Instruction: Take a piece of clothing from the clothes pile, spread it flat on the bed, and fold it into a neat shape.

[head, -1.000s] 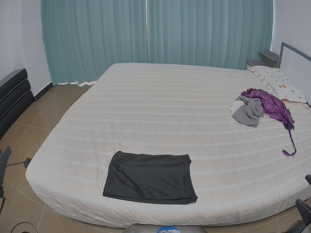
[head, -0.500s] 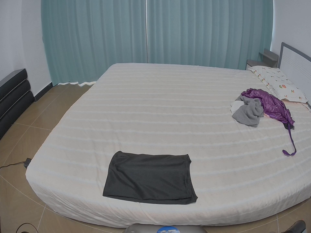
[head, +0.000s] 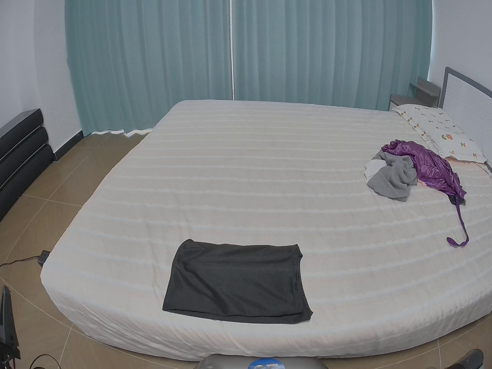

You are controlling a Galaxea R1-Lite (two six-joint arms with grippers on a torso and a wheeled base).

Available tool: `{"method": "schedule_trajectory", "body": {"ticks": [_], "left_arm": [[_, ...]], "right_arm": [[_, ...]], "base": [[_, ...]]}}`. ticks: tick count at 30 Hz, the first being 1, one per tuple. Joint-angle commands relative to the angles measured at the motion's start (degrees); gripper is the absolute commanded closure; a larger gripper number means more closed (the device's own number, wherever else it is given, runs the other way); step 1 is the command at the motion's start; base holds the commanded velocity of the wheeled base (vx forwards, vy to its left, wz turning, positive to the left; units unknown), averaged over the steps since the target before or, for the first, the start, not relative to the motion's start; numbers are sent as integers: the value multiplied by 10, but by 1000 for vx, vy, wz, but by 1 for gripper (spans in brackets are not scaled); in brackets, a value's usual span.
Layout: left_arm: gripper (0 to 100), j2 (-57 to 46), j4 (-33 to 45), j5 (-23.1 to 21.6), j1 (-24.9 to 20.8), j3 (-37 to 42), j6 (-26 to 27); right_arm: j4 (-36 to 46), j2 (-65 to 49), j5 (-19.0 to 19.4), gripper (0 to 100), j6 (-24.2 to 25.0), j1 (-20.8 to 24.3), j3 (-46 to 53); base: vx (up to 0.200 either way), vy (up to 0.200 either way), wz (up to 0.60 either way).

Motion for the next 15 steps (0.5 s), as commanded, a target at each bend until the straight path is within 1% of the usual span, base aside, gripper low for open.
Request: {"method": "schedule_trajectory", "body": {"ticks": [1, 4, 5, 6, 7, 8, 11, 13, 14, 15], "left_arm": [[0, -8, -67, -2, 1, 99, 28], [0, -8, -40, -5, 0, 99, 23], [0, -8, -40, -5, 0, 99, 23], [0, -8, 10, -11, 1, 99, 15], [0, -8, 53, -18, 0, 99, 13], [0, -8, 69, -28, 0, 99, 2], [0, -8, 59, -46, 0, 99, -38], [0, -8, 59, -48, 0, 99, -54], [0, -8, 59, -50, 0, 99, -70], [0, -8, 59, -52, 0, 99, -74]], "right_arm": [[-216, -10, -45, 0, -26, -2, 213], [-181, -10, -64, 0, -27, -4, 213], [-181, -10, -64, 0, -27, -4, 213], [-146, -10, -88, 0, -22, -4, 213], [-132, -10, -93, 0, -15, -4, 211], [-142, -10, -92, 0, -14, -4, 212], [-146, -10, -104, 0, -8, -4, 212], [-145, -10, -110, 0, 0, -4, 212], [-143, -10, -123, 0, 7, -4, 213], [-138, -9, -133, 0, 9, -4, 213]], "base": [[0, 0, 0], [0, 0, 0], [0, 0, 0], [0, 0, 0], [0, 0, 0], [0, 0, 0], [0, 0, 0], [0, 0, 0], [0, 0, 0], [0, 0, 0]]}}
